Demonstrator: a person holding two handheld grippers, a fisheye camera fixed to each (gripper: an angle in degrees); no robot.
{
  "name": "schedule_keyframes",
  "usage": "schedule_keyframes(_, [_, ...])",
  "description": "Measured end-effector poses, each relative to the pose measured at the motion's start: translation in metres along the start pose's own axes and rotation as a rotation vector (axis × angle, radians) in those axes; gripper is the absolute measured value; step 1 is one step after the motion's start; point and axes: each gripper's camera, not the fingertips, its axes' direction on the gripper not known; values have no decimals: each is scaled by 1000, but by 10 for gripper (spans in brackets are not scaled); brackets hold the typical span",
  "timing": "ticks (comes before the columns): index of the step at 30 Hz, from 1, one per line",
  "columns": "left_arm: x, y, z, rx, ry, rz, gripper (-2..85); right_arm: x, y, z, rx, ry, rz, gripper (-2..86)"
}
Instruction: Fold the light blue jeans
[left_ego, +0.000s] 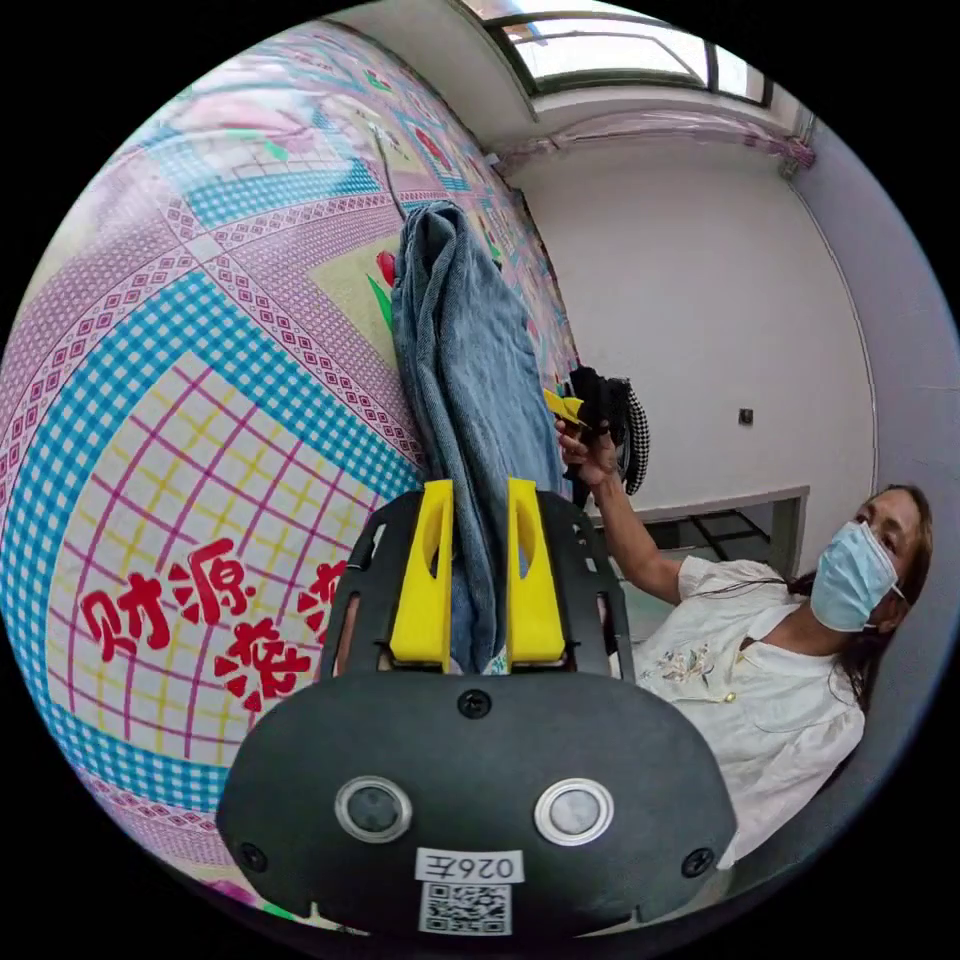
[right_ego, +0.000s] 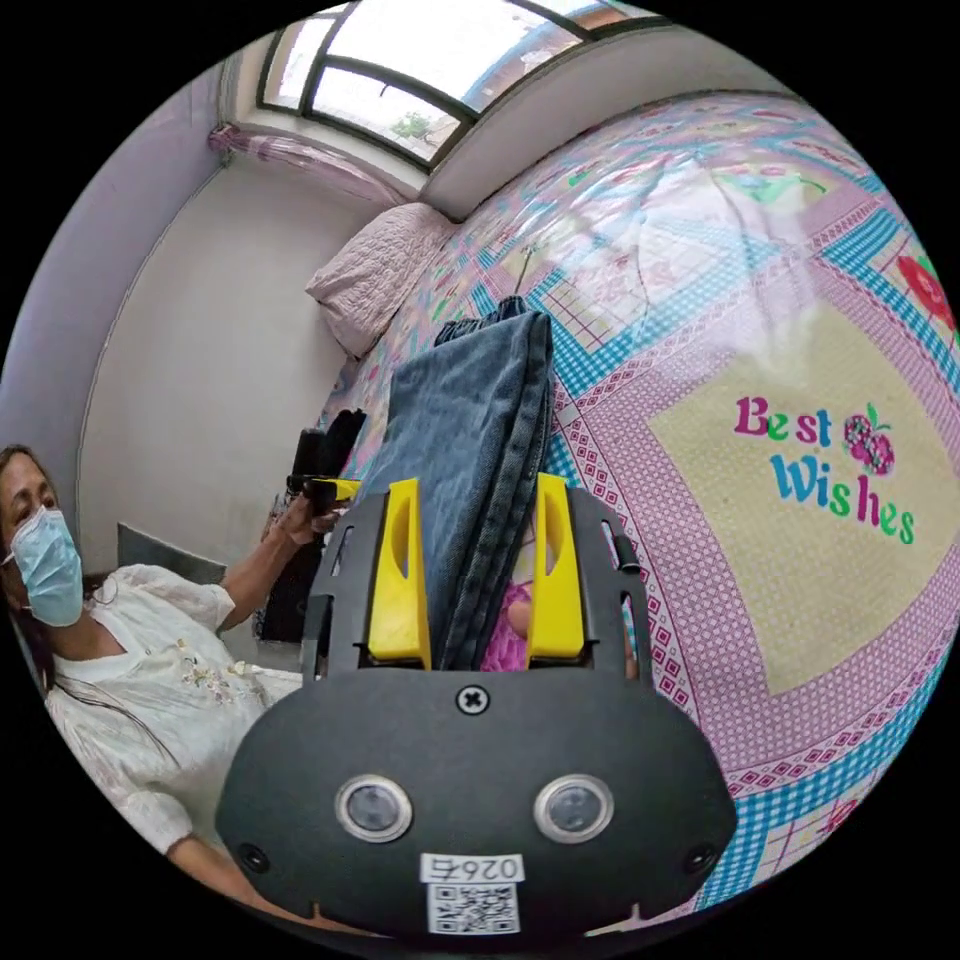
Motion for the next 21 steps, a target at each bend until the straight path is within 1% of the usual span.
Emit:
schedule_keyframes(1, [8,22,-12,68,23,1,23,-16,-6,-5,17,53,-62,146])
schedule_keyframes(4, [24,78,-24,216,52,-54,7,-51,-40,-7,18,152,-228,158])
schedule_keyframes(6, [29,106,-14,250,40,-128,27,-68,-68,3,-1,177,-321,168])
schedule_keyframes(8, [32,126,6,253,31,-199,64,-83,-111,30,-69,178,-438,188])
schedule_keyframes(9, [35,137,20,266,22,-233,82,-85,-121,39,-93,183,-462,192])
schedule_keyframes(12, [41,150,47,315,-42,-297,126,-88,-167,90,-253,178,-562,214])
schedule_keyframes(13, [41,151,57,317,-31,-309,136,-87,-181,110,-323,187,-598,220])
schedule_keyframes(14, [40,151,62,312,1,-302,132,-86,-192,130,-388,199,-627,225])
schedule_keyframes(16, [32,152,78,309,169,-339,118,-81,-205,155,-482,209,-658,237])
schedule_keyframes(18, [32,155,82,354,217,-345,101,-75,-215,174,-552,227,-663,249])
schedule_keyframes(19, [36,158,79,397,202,-330,83,-71,-221,179,-569,221,-659,251])
schedule_keyframes(20, [39,159,76,417,193,-322,72,-69,-226,176,-555,200,-634,250])
schedule_keyframes(21, [45,162,68,457,192,-306,42,-68,-228,172,-533,183,-619,248])
